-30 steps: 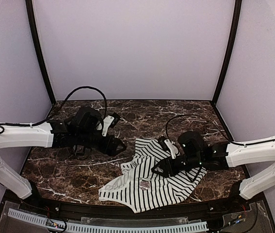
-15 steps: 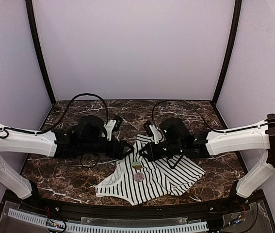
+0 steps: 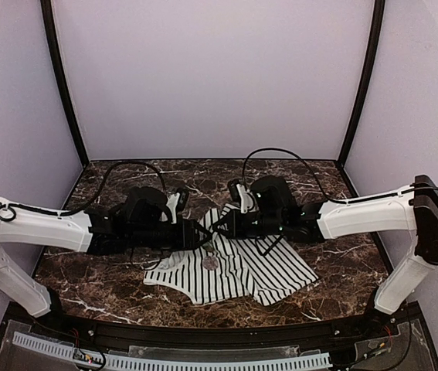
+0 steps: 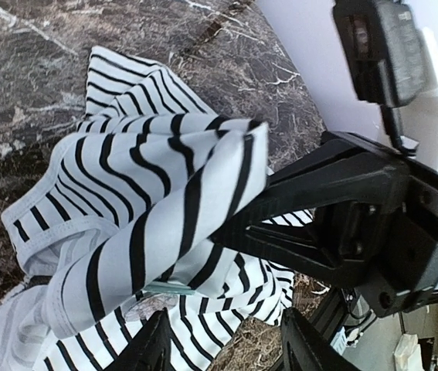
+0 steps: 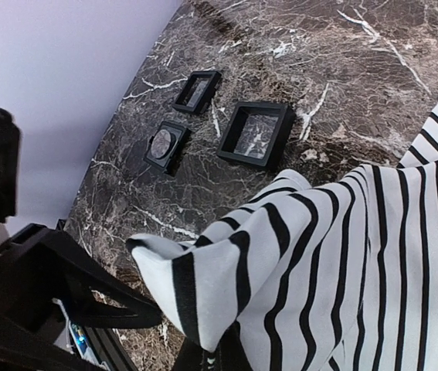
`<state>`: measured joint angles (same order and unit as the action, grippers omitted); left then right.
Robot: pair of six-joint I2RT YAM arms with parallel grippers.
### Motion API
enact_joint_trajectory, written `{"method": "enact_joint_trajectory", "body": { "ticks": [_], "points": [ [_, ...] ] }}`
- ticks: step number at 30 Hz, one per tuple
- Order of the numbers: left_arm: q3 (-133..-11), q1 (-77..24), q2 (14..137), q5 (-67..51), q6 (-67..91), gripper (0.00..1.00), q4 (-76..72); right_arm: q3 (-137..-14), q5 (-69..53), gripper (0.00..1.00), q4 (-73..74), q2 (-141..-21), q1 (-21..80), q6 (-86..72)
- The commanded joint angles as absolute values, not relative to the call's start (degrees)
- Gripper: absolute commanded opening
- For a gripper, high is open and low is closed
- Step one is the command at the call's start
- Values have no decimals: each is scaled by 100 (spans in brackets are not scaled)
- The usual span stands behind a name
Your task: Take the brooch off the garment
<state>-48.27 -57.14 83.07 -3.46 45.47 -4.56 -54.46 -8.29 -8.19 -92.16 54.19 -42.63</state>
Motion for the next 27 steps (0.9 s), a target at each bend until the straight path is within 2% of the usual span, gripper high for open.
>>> {"method": "enact_joint_trajectory", "body": {
  "ticks": [1, 16, 22, 24, 27],
  "points": [
    [-4908, -5741, 8654, -423, 4999, 46, -333, -5331, -1019, 0, -1309, -9063, 5375, -4398],
    [-5205, -5735, 9056, -184, 5212, 43, -29, -5026, -1161, 0, -1512, -8776, 5379, -4399],
    [-5160, -5735, 8964, -232, 5203, 28, 122, -4975, -1032, 0, -1468, -8725, 5379, -4401],
    [-5137, -5732, 8934, -267, 5222, 19, 121, -4990, -1042, 0, -1461, -8740, 5379, -4387],
    [-5133, -5738, 8916, -314, 5248, 13, 149, -5013, -1041, 0, -1419, -8779, 5385, -4341]
  ]
}}
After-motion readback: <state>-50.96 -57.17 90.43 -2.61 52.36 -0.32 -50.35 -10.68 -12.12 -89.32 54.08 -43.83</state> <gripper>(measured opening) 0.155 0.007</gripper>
